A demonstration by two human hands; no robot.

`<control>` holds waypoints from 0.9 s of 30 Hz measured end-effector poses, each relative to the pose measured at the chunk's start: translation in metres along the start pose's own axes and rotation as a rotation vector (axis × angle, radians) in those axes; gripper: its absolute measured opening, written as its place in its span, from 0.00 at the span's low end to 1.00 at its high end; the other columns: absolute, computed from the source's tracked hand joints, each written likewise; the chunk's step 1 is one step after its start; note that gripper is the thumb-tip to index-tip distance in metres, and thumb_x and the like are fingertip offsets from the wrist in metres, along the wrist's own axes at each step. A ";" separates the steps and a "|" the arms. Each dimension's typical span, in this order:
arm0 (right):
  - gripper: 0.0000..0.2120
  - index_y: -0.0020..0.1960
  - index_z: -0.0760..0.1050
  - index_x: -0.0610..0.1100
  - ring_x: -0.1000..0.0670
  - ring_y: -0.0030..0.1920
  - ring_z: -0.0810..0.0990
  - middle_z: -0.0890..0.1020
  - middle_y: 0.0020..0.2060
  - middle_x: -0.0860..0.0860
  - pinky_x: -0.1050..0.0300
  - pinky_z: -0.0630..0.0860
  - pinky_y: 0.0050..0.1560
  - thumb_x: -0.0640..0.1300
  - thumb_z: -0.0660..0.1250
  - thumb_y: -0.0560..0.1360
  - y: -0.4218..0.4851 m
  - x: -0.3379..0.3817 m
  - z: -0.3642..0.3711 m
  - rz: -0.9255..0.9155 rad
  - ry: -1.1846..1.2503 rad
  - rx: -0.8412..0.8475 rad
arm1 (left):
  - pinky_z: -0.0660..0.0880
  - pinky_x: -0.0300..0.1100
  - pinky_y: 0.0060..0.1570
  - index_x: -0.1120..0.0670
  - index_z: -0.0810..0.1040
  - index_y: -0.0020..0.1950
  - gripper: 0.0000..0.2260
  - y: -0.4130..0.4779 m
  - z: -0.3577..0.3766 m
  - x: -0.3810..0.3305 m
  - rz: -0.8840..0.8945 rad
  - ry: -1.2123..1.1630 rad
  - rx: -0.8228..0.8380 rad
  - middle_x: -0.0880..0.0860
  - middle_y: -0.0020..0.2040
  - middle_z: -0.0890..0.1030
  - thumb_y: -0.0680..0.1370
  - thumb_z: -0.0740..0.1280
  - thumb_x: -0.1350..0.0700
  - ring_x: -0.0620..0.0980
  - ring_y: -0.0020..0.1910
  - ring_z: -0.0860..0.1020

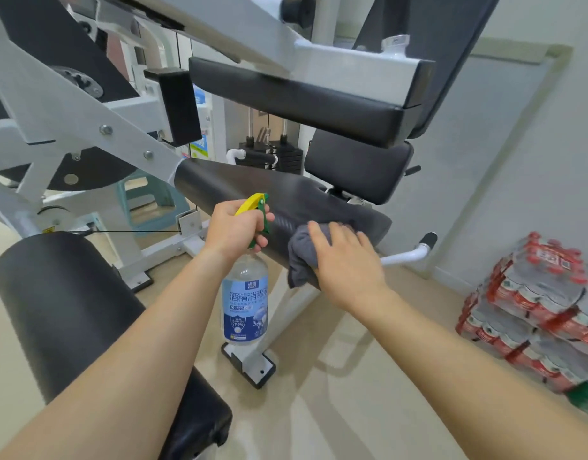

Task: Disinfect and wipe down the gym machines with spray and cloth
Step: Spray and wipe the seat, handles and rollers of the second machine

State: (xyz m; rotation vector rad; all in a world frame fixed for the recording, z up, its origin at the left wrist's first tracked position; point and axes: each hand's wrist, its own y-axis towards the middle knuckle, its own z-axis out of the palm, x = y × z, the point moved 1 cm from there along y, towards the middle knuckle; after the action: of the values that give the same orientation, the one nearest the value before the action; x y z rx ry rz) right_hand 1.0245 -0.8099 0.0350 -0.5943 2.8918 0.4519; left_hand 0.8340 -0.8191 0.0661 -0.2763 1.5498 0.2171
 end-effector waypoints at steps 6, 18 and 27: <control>0.30 0.79 0.50 0.46 0.36 0.72 0.65 0.65 0.72 0.36 0.42 0.64 0.70 0.49 0.57 0.81 0.072 0.049 0.012 0.006 0.013 0.046 | 0.69 0.39 0.27 0.60 0.82 0.50 0.13 0.005 -0.003 -0.006 0.031 0.003 -0.097 0.55 0.47 0.86 0.73 0.60 0.70 0.48 0.22 0.73; 0.28 0.79 0.59 0.47 0.36 0.74 0.64 0.60 0.77 0.38 0.42 0.66 0.70 0.44 0.55 0.79 0.003 0.015 -0.028 -0.051 0.117 0.275 | 0.71 0.40 0.28 0.59 0.82 0.52 0.15 -0.047 -0.014 -0.102 -0.117 0.051 -0.066 0.58 0.53 0.86 0.73 0.60 0.70 0.50 0.25 0.74; 0.13 0.40 0.72 0.51 0.42 0.47 0.80 0.82 0.43 0.47 0.45 0.78 0.51 0.46 0.51 0.62 -0.010 -0.054 -0.151 0.361 0.857 0.771 | 0.72 0.42 0.30 0.58 0.82 0.54 0.16 -0.095 0.004 -0.219 -0.203 0.069 -0.005 0.56 0.53 0.86 0.73 0.60 0.70 0.48 0.25 0.74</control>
State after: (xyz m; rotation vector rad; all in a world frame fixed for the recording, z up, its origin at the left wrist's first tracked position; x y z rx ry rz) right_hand 1.0640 -0.8476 0.1860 -0.1252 3.5288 -1.1290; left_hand 0.8642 -0.9007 0.2890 -0.4458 1.5774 0.0526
